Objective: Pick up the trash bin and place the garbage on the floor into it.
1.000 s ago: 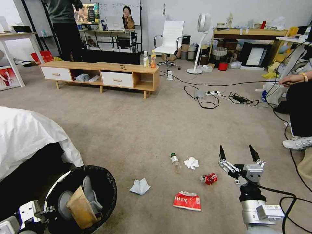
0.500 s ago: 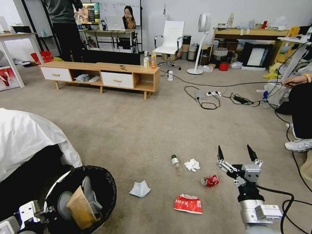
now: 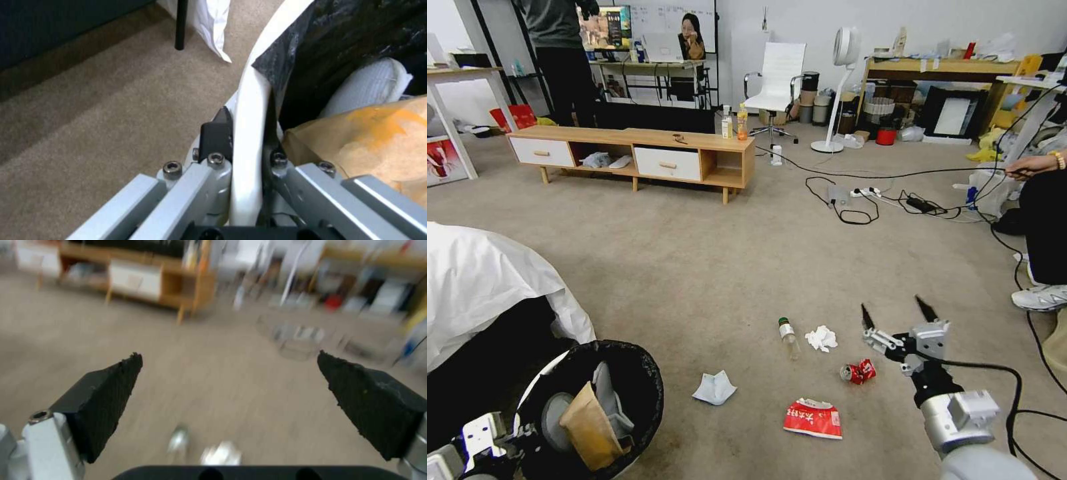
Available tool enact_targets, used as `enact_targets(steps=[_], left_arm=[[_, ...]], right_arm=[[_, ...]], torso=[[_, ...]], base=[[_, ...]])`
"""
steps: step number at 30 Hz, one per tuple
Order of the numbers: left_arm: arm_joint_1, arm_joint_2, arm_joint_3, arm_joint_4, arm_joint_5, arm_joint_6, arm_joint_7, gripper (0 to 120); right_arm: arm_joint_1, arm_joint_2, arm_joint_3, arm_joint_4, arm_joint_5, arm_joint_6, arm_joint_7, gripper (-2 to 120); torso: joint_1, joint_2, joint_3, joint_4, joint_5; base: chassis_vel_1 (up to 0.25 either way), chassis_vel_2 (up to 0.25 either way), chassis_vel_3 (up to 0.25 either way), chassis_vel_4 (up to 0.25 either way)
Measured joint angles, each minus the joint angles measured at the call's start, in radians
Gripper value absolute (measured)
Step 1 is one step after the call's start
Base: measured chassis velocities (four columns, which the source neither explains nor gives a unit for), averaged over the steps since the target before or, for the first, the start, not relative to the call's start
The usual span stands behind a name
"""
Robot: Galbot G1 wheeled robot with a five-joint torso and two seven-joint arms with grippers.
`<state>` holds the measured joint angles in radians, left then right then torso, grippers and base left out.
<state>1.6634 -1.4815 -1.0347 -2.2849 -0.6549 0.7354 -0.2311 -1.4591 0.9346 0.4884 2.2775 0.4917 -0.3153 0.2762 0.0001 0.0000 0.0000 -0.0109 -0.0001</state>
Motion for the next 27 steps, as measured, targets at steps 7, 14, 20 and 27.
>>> enact_targets(steps=[7, 14, 20, 27], left_arm=[[-0.008, 0.007, 0.009, 0.0, 0.002, 0.0, 0.002, 2], [-0.006, 0.016, 0.014, 0.005, 0.002, 0.0, 0.003, 2], [-0.005, 0.009, 0.013, 0.01, 0.008, 0.0, 0.005, 2], [-0.005, -0.012, 0.025, 0.014, 0.041, 0.0, 0.016, 2]], right_arm=[[0.059, -0.068, -0.009, 0.036, 0.202, -0.243, 0.003, 100], [0.102, -0.132, -0.034, 0.007, 0.262, -0.337, -0.05, 100], [0.119, -0.301, -0.09, -0.088, 0.128, -0.335, -0.288, 100], [0.122, -0.409, -0.174, -0.191, -0.003, -0.216, -0.432, 100]], torso=[[0.0, 0.0, 0.0, -0.0006, 0.0001], [0.0, 0.0, 0.0, -0.0001, 0.0002], [0.0, 0.0, 0.0, -0.0002, 0.0002], [0.0, 0.0, 0.0, -0.0003, 0.0002]], base=[[0.0, 0.0, 0.0, 0.0], [0.0, 0.0, 0.0, 0.0], [0.0, 0.0, 0.0, 0.0], [0.0, 0.0, 0.0, 0.0]])
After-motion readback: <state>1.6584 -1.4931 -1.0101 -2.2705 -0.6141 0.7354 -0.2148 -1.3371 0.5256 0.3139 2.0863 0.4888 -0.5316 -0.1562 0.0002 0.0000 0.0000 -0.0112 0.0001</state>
